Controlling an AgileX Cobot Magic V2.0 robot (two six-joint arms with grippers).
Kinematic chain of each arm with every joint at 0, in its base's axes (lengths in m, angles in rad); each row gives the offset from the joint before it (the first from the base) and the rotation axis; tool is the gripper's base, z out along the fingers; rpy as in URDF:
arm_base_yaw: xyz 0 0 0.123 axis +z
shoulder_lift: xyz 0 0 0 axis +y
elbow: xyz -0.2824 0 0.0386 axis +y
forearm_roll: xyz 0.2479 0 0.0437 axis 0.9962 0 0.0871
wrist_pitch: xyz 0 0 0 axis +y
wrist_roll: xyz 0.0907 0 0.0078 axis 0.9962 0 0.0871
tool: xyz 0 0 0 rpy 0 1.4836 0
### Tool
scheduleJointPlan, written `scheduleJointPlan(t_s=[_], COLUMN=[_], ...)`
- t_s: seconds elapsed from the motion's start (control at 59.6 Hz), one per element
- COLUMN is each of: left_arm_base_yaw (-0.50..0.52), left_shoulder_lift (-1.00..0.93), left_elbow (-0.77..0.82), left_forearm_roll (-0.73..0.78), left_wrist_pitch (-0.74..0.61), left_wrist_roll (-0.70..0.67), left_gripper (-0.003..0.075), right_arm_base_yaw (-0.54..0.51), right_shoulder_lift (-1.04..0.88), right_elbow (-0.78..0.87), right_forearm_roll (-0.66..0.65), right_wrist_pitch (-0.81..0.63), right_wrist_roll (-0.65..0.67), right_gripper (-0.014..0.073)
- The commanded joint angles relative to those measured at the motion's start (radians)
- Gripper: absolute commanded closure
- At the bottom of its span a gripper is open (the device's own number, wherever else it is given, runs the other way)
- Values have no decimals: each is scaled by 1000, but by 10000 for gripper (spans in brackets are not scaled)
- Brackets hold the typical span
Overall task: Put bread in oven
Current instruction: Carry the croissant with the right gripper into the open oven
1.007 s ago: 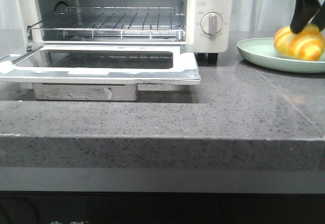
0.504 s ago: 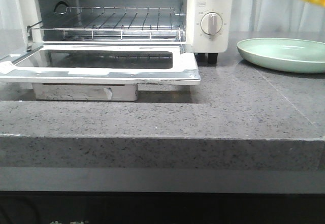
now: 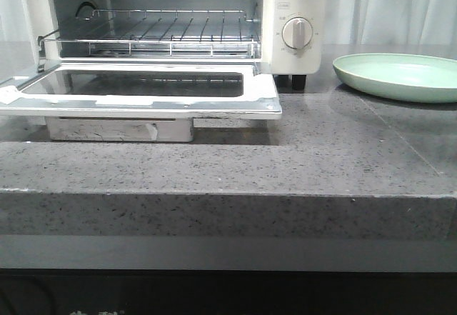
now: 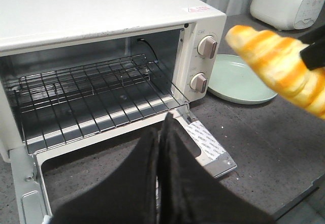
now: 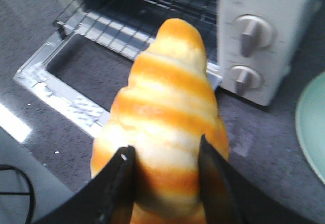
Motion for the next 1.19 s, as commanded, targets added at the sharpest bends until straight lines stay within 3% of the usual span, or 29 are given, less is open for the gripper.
scheduleJointPlan(t_s=[0.0, 0.201, 0.772, 1.175], left_arm_base_yaw=[-7, -7, -7, -7], left_shoulder_lift=[-5, -5, -5, -5], left_elbow=[-26, -26, -26, -26], left_forearm_roll=[-6, -6, -6, -6], left_wrist_pitch=[-82, -82, -82, -82], left_wrist_roll=[0, 0, 0, 0], left_gripper=[741, 741, 741, 741], right_arm_base_yaw=[70, 174, 179, 177], right_shoulder_lift=[30, 232, 638, 698], right_elbow=[-30, -139, -662, -722], right_forearm_roll=[32, 27, -130, -156], right_wrist_pitch=[-90, -122, -55, -86], right_wrist_roll=[-19, -19, -18, -4], right_gripper=[660, 660, 648, 631])
